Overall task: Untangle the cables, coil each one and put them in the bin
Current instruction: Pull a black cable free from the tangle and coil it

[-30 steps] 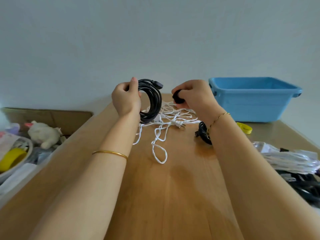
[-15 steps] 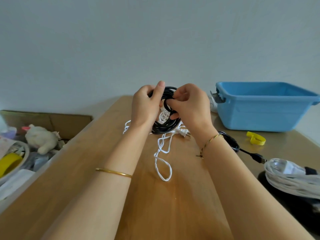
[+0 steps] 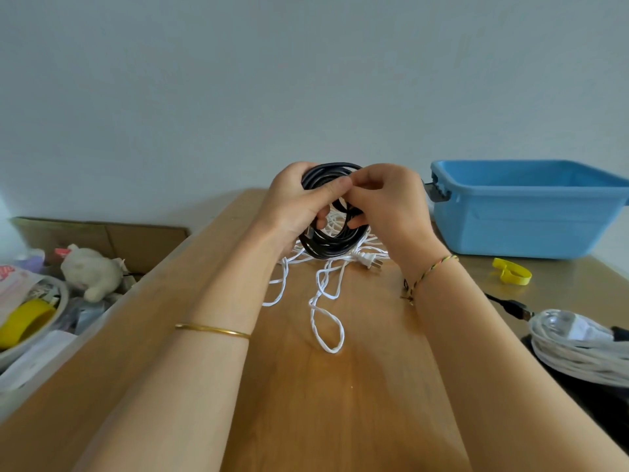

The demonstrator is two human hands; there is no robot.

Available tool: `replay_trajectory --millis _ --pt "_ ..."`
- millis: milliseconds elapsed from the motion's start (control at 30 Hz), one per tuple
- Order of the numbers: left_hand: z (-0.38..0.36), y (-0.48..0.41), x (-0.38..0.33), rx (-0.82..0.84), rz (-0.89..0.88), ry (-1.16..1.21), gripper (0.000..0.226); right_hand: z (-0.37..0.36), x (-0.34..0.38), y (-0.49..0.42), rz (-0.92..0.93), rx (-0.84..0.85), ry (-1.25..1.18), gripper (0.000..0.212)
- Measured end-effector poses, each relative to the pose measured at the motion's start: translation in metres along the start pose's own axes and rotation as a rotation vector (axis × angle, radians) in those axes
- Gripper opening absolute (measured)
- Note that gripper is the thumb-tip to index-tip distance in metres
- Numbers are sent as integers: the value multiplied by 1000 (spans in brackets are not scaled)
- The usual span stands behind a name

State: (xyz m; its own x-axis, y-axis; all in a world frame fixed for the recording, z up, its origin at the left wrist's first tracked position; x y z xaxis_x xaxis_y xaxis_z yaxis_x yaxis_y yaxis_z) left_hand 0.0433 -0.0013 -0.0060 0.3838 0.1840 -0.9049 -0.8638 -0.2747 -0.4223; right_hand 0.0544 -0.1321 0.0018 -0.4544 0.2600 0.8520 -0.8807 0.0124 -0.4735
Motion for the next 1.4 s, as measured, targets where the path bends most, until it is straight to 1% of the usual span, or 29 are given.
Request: replay_trajectory --millis 67,133,200,267,300,333,400,433,567,633,800,867,933,1000,1033,1167,1267,1400 --pt "1 0 1 -37 18 5 14 0 0 0 -11 37 -20 16" --pt "3 0 1 -59 32 2 16 -1 0 0 -22 67 -69 17" --pt "6 -1 2 -75 45 8 20 -2 1 1 -21 113 -114 13" --pt "10 -3 3 -95 58 15 21 -3 3 3 -31 190 -190 6" --pt "11 -3 3 -106 67 16 21 -3 4 3 -46 235 -230 6" --pt "13 -4 4 -119 78 25 21 -3 4 4 -53 271 -248 16" --pt "17 -4 5 -145 105 57 23 -3 3 3 -19 313 -196 35" --pt "19 -5 5 -152 115 69 24 -3 4 4 11 326 -163 39" --pt "20 -5 5 -156 131 85 26 -4 9 7 111 368 -80 31" --pt "20 -5 5 -148 133 91 25 -5 10 6 173 352 -31 29" --pt "19 -4 4 -150 141 112 19 -2 3 0 256 203 1 34" --pt "18 -2 3 -153 135 96 14 -2 3 -1 312 139 75 35" --pt "18 -1 1 -167 122 67 13 -3 4 -2 372 86 188 28" --pt "18 0 -1 -171 98 24 16 -5 6 -2 414 75 264 19" --pt "17 0 -3 -172 83 -5 18 -6 7 -2 430 77 279 17" --pt "14 2 -7 -178 38 -120 24 -8 9 0 486 49 326 18" --pt "13 3 -9 -173 -9 -189 24 -9 8 0 502 16 356 20" --pt "11 3 -12 -170 -61 -271 20 -15 1 1 480 60 373 21"
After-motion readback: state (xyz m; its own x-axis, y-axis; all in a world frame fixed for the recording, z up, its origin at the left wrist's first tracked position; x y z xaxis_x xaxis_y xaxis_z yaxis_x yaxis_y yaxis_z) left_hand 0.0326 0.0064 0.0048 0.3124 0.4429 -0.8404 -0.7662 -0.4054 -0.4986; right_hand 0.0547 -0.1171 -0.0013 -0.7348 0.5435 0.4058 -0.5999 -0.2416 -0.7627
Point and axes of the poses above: each hand's wrist, its own y-axis away from the middle knuckle, its own z-axis out of the back of the hand, x = y × z, the point moved 3 cm from there along -y, towards the middle knuckle, and after that the axes turned 7 degrees about -x, right-handed, at the moved point
